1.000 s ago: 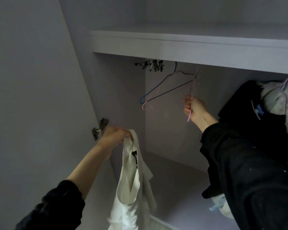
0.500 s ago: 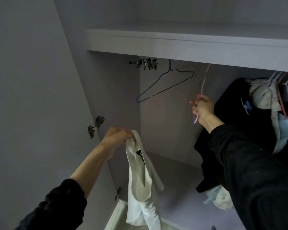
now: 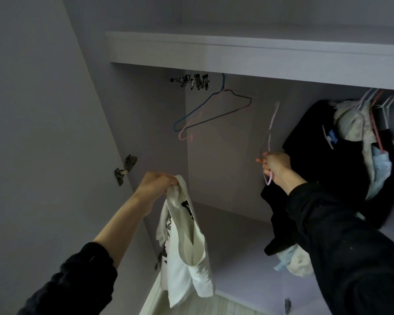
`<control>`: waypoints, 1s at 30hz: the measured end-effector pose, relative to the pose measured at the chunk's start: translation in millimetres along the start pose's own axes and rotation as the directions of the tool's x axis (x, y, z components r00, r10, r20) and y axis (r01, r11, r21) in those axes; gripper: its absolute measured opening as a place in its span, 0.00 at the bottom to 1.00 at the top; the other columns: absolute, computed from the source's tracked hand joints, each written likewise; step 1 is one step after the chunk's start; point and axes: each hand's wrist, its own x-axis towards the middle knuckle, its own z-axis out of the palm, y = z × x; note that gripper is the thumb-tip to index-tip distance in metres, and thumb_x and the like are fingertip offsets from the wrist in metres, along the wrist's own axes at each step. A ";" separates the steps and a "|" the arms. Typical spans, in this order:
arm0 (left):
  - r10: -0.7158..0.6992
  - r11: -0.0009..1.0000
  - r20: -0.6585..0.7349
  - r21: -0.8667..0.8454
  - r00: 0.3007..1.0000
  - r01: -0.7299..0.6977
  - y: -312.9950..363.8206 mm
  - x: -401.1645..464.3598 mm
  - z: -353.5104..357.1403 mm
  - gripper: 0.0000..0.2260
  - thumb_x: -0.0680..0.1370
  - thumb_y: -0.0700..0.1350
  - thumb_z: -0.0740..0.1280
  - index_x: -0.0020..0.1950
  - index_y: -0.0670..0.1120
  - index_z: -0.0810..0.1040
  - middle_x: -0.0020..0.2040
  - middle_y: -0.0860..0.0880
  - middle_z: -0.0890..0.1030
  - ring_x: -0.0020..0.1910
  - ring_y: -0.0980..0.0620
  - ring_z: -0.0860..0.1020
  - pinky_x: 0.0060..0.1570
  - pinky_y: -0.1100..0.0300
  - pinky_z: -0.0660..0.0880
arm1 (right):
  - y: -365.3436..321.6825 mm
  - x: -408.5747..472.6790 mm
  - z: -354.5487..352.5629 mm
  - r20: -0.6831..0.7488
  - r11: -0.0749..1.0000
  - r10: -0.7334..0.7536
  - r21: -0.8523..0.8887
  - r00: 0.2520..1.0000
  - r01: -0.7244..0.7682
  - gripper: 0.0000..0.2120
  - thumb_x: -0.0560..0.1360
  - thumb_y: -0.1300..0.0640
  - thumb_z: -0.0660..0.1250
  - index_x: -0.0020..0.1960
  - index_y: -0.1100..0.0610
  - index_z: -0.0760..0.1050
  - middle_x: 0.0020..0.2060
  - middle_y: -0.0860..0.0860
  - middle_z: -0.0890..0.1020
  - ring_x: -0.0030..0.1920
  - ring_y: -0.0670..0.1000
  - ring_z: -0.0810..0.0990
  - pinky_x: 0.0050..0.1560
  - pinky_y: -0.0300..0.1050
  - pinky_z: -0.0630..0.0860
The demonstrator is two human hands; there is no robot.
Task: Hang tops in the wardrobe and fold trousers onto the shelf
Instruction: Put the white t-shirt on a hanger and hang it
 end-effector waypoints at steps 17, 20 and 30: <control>-0.086 0.996 -0.024 0.007 0.996 0.086 -28.6 -1.9 16.7 0.16 0.74 0.30 0.62 0.29 0.44 0.69 0.15 0.56 0.68 0.15 0.62 0.67 0.18 0.73 0.62 | 114.1 -20.2 -56.5 0.162 0.932 0.301 0.159 0.940 -0.326 0.23 0.73 0.33 0.59 0.45 0.54 0.71 0.29 0.49 0.69 0.27 0.46 0.67 0.35 0.42 0.65; -0.091 0.996 -0.007 0.021 0.996 0.091 -34.9 0.2 19.0 0.17 0.74 0.29 0.62 0.28 0.44 0.68 0.15 0.55 0.68 0.15 0.62 0.67 0.18 0.73 0.61 | 124.8 -24.7 -56.5 0.067 0.915 0.372 0.144 0.926 -0.378 0.29 0.71 0.25 0.51 0.30 0.51 0.58 0.17 0.45 0.58 0.16 0.45 0.55 0.28 0.42 0.53; -0.163 0.986 0.015 0.040 0.987 0.162 -45.0 9.8 35.4 0.16 0.74 0.30 0.63 0.29 0.44 0.68 0.15 0.56 0.68 0.14 0.62 0.66 0.17 0.73 0.60 | 134.3 -22.3 -68.6 0.048 0.954 0.160 0.248 0.986 -0.167 0.14 0.75 0.46 0.66 0.42 0.56 0.74 0.28 0.48 0.74 0.30 0.46 0.72 0.43 0.43 0.71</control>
